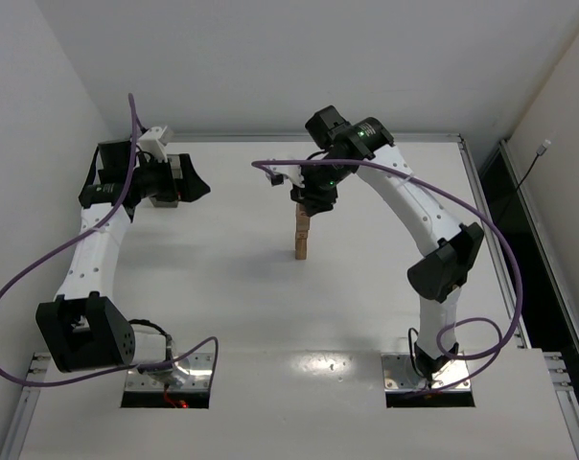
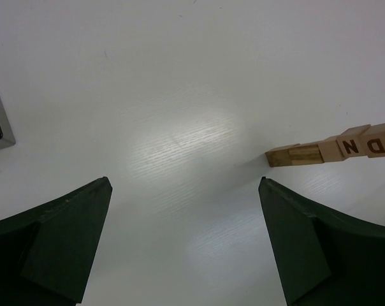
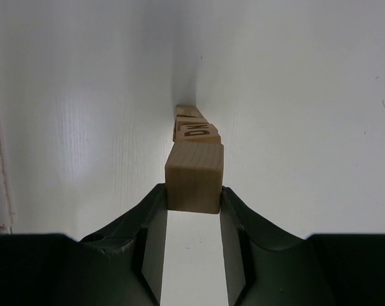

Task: Build the wood block tower

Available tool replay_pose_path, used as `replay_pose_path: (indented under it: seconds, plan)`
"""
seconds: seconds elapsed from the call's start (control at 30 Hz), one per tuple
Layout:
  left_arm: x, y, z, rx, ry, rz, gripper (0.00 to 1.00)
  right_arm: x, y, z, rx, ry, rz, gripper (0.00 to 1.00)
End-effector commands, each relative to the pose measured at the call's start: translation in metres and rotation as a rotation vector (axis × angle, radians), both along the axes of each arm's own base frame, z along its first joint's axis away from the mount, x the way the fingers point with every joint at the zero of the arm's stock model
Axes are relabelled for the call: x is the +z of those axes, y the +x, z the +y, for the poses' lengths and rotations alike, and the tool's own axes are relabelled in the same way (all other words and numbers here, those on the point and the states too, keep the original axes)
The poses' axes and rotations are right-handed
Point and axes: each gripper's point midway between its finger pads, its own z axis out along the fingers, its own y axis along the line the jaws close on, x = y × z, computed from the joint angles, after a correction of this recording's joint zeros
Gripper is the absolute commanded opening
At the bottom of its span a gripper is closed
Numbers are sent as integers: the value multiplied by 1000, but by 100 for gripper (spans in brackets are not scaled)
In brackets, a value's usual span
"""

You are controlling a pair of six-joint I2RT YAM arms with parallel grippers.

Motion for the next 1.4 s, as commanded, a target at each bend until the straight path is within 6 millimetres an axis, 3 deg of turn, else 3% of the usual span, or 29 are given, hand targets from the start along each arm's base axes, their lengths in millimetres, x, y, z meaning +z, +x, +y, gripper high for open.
replay_pose_path:
  seconds: [0.0, 1.0, 1.13, 1.37]
  plan:
    - [24, 7, -5, -25, -10, -75, 99, -4, -14, -6, 0, -35, 51, 0]
    - [21, 8, -5, -25, -11, -66, 99, -13, -8, -4, -11, -51, 64, 6]
    - [21, 8, -5, -25, -11, -66, 99, -13, -8, -4, -11, -51, 64, 12]
    - [21, 8, -5, -25, -11, -66, 99, -14, -7, -5, -14, -58, 59, 36]
